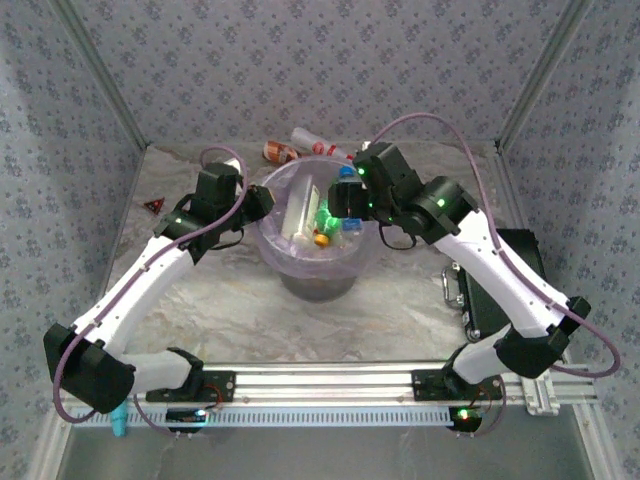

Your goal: Put the plastic bottles in the bin

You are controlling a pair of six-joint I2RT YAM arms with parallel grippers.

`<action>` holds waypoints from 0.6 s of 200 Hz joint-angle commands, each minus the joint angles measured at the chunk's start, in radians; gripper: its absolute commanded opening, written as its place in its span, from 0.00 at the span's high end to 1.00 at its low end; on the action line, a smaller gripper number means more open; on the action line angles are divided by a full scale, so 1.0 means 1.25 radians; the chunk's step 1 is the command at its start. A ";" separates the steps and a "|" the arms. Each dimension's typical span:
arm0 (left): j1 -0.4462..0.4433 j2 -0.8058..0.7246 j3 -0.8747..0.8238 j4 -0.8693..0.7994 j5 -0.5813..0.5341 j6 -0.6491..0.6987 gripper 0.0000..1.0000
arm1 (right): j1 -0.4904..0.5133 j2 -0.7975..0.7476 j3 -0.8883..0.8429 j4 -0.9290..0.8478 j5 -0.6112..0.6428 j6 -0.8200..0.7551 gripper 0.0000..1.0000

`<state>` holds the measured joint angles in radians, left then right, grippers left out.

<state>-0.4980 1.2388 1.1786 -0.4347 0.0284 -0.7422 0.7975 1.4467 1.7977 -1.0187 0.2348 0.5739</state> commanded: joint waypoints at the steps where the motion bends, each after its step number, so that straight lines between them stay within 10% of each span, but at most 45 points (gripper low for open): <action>1: -0.011 0.003 0.018 0.016 0.015 0.002 0.77 | -0.002 0.001 0.051 -0.033 0.047 -0.032 0.26; 66: -0.011 0.013 0.027 0.014 0.020 0.009 0.78 | -0.029 0.071 0.035 -0.050 0.037 -0.025 0.57; 120: -0.017 0.014 0.023 0.020 0.023 0.010 0.78 | -0.020 0.070 -0.098 0.025 -0.035 0.037 0.60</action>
<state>-0.4995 1.2453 1.1851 -0.4370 0.0273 -0.7265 0.7635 1.5204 1.7477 -0.9848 0.2657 0.5709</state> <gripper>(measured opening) 0.224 0.407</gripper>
